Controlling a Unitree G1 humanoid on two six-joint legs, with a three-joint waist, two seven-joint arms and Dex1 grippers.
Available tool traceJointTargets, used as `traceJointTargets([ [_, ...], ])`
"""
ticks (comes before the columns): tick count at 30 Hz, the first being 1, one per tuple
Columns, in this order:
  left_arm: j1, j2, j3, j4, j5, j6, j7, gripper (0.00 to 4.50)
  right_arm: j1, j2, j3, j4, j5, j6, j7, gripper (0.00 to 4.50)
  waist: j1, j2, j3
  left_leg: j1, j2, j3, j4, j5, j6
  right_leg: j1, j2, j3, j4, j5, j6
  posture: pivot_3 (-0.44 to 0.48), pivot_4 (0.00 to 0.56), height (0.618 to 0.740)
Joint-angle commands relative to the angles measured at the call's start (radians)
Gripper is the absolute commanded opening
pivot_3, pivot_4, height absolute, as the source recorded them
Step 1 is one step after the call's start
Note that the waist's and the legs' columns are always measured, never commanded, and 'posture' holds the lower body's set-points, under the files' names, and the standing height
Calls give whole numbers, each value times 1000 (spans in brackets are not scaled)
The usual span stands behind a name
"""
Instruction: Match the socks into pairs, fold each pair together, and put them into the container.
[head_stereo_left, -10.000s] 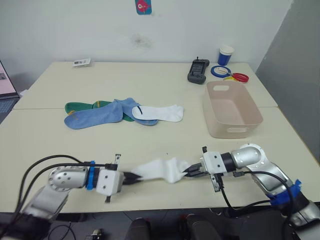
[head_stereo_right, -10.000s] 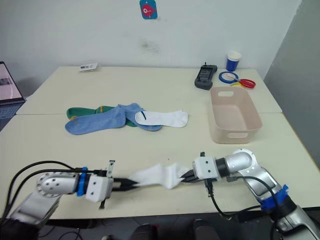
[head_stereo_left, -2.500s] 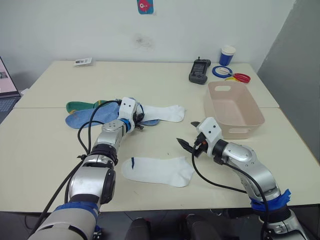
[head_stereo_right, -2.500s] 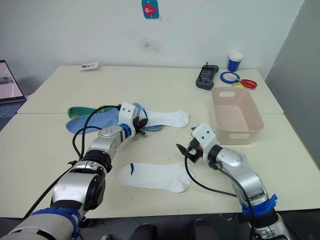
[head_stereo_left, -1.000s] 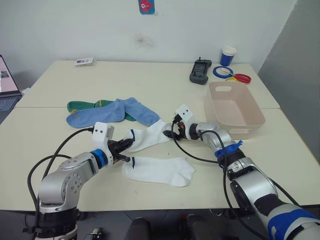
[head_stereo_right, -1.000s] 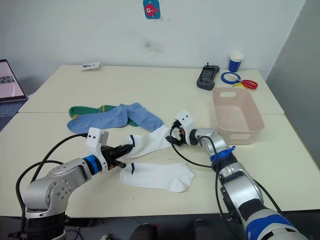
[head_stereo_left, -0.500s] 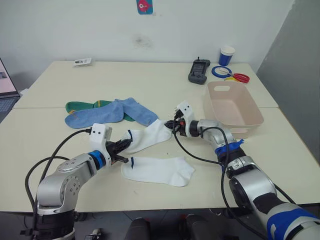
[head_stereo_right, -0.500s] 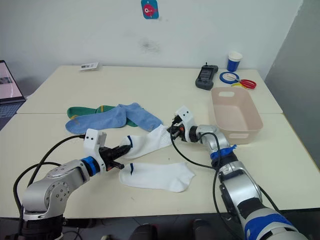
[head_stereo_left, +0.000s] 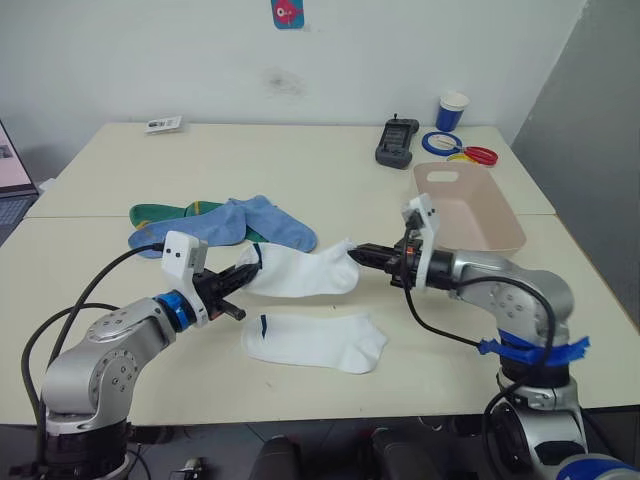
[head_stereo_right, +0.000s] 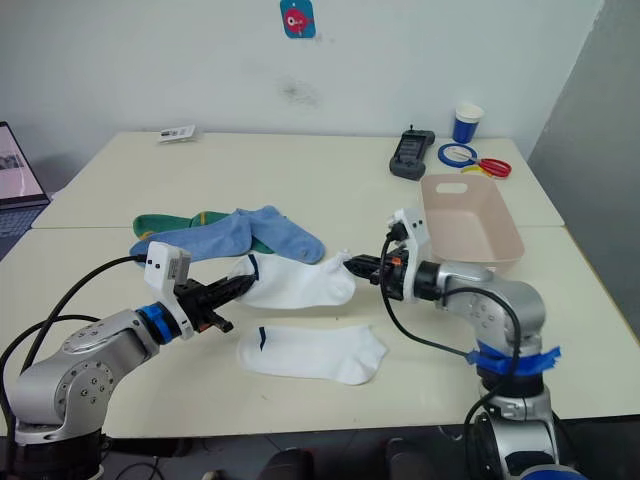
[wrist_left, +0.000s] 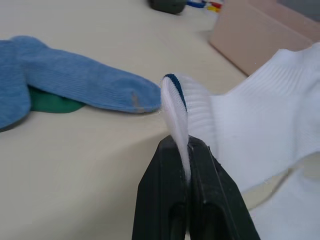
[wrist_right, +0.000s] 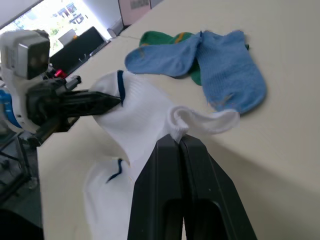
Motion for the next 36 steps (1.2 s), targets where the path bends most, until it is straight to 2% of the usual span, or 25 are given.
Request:
traceJointTargets([
  [1, 73, 9, 44, -93, -56, 32, 22, 0, 97, 23, -88, -219, 96, 157, -64, 29, 0, 0, 0, 0, 0, 0, 0, 0, 0, 0, 0, 0, 0, 0, 0, 0, 150, 740],
  [4, 173, -2, 42, -169, -77, 34, 34, 0, 200, 50, -146, -332, 136, 234, -103, 29, -1, 0, 0, 0, 0, -1, -1, 0, 0, 0, 0, 1, -1, -1, 0, 0, 150, 740],
  [7, 224, -11, 31, -193, -76, 21, 49, 0, 293, 10, -116, -383, 140, 226, -118, 29, 1, 0, 0, 0, 0, -1, 0, 0, 0, 0, 0, 1, -1, -1, 0, 0, 150, 740],
  [11, 285, 6, -11, -207, -49, -13, 30, 0, 371, -16, -82, -383, 135, 173, -140, 29, -2, 0, 0, 0, -1, 0, 0, 0, 0, 0, 0, 1, -1, -1, -1, 0, 150, 740],
  [17, 308, 14, -51, -190, -21, -53, 30, 0, 427, -67, -36, -348, 131, 108, -140, 29, 0, 0, 0, 0, -1, 0, -1, 0, 0, 0, 1, 0, -2, -2, -2, 0, 150, 740],
  [21, 319, 21, -84, -161, 19, -88, 25, 0, 428, -84, -9, -324, 131, 76, -156, 29, -2, 0, 0, 0, -1, 0, -1, 0, 0, 0, 1, 1, -2, -2, -2, 0, 150, 740],
  [36, 336, 23, -92, -144, 34, -120, 30, 0, 369, -91, 5, -296, 160, 79, -202, 29, -1, 0, 0, -1, -1, -1, -1, 0, 0, -1, 1, 0, -2, -2, -2, 0, 150, 740],
])
